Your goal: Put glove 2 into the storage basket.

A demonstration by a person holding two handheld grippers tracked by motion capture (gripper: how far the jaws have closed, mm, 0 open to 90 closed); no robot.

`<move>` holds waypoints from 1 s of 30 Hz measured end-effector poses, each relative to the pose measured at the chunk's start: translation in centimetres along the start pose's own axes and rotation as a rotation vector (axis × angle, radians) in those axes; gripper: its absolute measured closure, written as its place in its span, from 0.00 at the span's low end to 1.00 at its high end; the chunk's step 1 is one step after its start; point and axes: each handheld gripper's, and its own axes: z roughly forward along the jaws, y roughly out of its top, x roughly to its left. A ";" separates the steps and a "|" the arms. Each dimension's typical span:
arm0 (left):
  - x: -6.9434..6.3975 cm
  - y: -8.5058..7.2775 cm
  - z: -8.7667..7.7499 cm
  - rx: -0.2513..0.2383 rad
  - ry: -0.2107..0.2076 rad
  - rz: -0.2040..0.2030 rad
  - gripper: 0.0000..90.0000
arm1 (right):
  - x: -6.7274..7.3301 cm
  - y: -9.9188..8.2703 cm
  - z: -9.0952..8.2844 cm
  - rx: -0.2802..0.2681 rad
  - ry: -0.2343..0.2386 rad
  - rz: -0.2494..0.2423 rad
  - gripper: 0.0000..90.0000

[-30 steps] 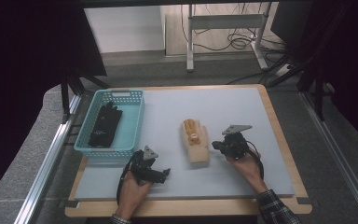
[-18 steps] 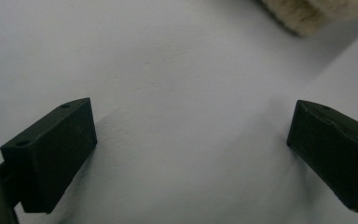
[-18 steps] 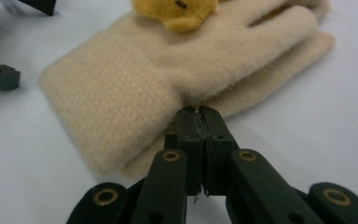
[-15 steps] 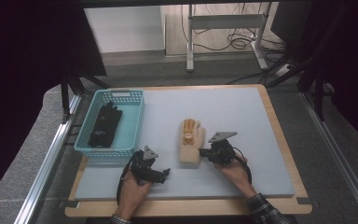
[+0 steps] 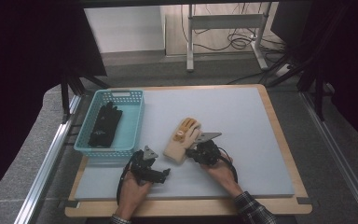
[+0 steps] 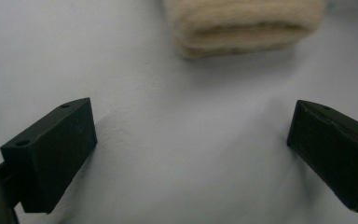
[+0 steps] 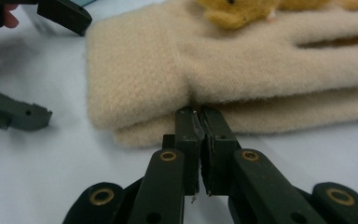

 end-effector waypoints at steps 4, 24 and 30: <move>0.0 0.0 0.0 0.000 0.000 0.000 0.02 | 0.4 0.3 0.6 0.000 -0.004 -0.005 0.92; 0.0 0.0 0.0 -0.001 0.000 0.000 0.02 | -2.5 -2.0 -5.1 -0.029 -0.153 0.001 0.48; 0.0 0.0 0.0 0.001 0.001 0.000 0.02 | -3.6 -3.6 -7.1 -0.018 -0.205 0.016 0.33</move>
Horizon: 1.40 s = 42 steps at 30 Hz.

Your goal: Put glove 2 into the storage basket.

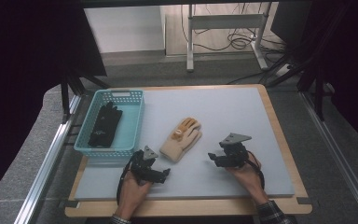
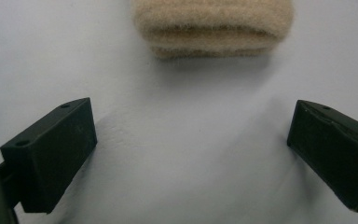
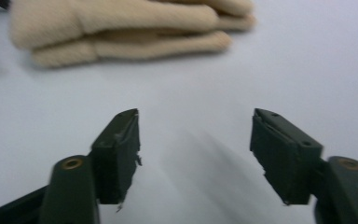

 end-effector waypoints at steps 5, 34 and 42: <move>0.0 0.0 0.0 0.001 0.001 0.001 0.01 | -1.6 -1.6 -1.3 0.014 -0.049 0.018 0.26; 0.2 0.9 0.0 0.046 -0.013 -0.006 0.02 | -3.1 -3.4 -1.4 0.054 -0.069 0.048 0.17; 0.6 3.3 -0.3 0.004 -0.056 -0.023 0.03 | -3.1 -3.4 -1.4 0.053 -0.069 0.048 0.17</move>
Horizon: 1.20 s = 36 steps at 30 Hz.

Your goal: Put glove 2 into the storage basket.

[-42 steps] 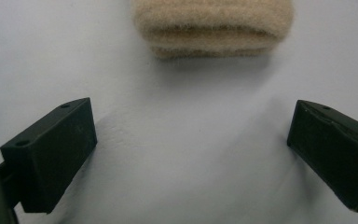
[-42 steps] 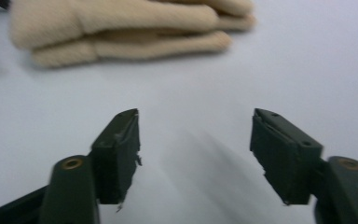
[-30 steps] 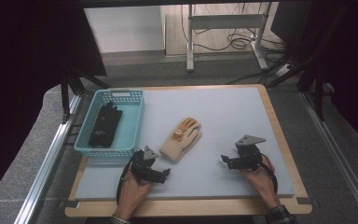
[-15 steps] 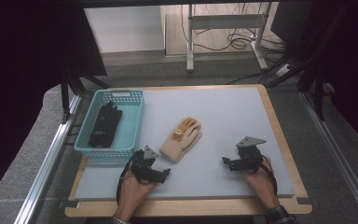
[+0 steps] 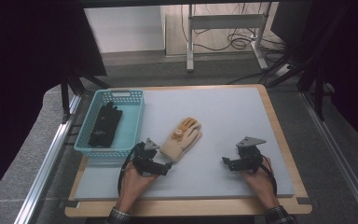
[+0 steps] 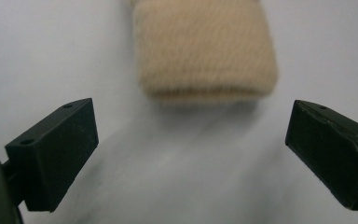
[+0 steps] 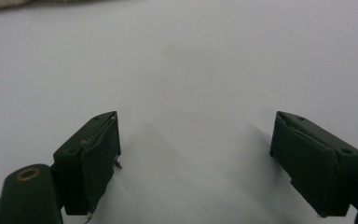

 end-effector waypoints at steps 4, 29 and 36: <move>-0.2 1.1 0.0 0.005 0.006 0.015 0.03 | 0.0 0.0 0.0 0.000 0.000 0.001 0.17; 1.6 9.7 7.6 0.200 -0.065 -0.012 0.00 | 0.0 0.0 0.0 0.000 0.001 0.003 0.17; 0.0 9.6 8.9 0.245 -0.047 0.042 0.01 | 0.0 0.0 0.0 0.000 0.001 0.002 0.17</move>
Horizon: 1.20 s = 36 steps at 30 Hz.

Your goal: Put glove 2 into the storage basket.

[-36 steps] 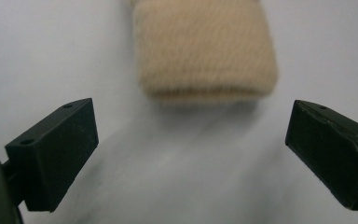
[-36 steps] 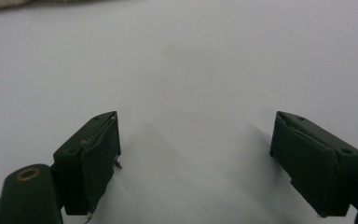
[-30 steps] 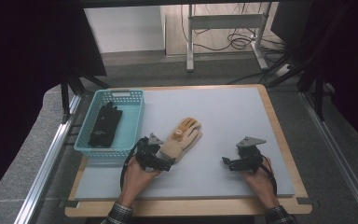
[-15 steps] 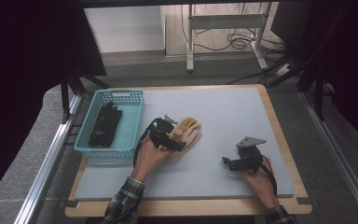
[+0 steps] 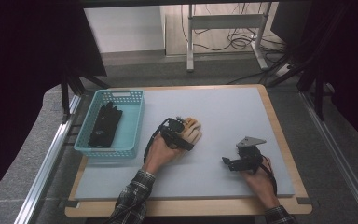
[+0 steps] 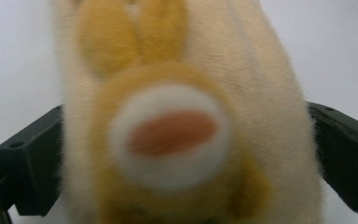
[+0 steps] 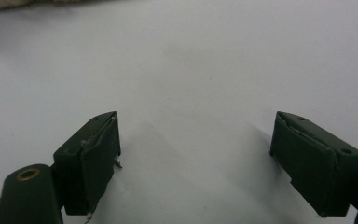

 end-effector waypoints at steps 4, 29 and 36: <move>-1.1 0.1 0.1 0.018 0.058 0.034 0.11 | 0.0 0.0 0.0 0.000 0.000 0.001 0.17; -0.2 0.8 -3.0 -0.014 0.042 0.006 0.62 | 0.0 0.0 0.0 0.000 0.000 0.001 0.17; 0.7 1.3 -5.6 -0.048 0.070 -0.011 0.61 | 0.0 0.0 0.0 0.000 0.000 0.000 0.17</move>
